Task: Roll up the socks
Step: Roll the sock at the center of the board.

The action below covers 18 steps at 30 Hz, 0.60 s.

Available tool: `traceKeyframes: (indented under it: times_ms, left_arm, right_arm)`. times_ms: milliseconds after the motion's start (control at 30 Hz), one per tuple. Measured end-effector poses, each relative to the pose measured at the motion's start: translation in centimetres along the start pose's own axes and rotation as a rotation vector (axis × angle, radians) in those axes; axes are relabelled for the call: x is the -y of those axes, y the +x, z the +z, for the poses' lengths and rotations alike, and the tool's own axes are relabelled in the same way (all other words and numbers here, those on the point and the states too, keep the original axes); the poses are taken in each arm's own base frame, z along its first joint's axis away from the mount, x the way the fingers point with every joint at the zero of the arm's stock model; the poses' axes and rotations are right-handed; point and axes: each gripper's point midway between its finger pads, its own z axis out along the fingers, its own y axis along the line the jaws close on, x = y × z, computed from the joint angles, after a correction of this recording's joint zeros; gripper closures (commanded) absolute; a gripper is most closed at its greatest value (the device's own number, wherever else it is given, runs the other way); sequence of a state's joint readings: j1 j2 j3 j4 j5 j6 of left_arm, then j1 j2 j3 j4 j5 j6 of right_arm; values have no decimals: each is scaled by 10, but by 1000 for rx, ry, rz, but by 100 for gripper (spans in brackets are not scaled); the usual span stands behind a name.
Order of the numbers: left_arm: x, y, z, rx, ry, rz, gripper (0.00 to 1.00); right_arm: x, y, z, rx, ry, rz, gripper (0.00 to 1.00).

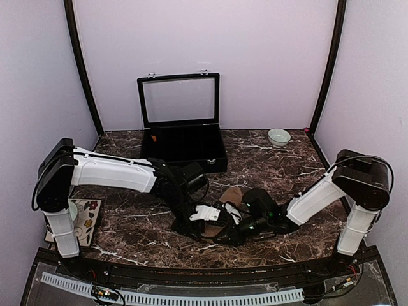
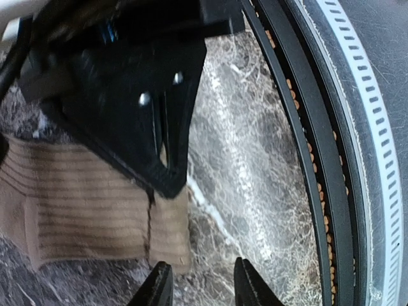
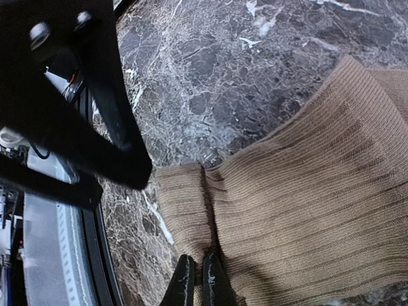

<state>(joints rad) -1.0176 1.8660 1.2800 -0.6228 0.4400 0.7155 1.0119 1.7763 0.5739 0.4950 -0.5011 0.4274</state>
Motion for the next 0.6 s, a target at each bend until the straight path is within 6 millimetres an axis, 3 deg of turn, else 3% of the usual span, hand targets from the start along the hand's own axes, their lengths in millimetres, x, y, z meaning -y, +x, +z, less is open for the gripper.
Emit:
traceKeyframes:
  times_ms: [133, 333, 600]
  left_arm:
    - [0, -5, 6, -4, 13, 20, 65]
    - [-3, 11, 29, -62, 37, 19, 79]
    - [-11, 10, 33, -54, 1, 30, 79]
  right_arm:
    - [0, -1, 2, 1, -31, 51, 100]
    - [1, -2, 2, -6, -73, 117, 100]
    - [1, -2, 2, 1, -102, 157, 100]
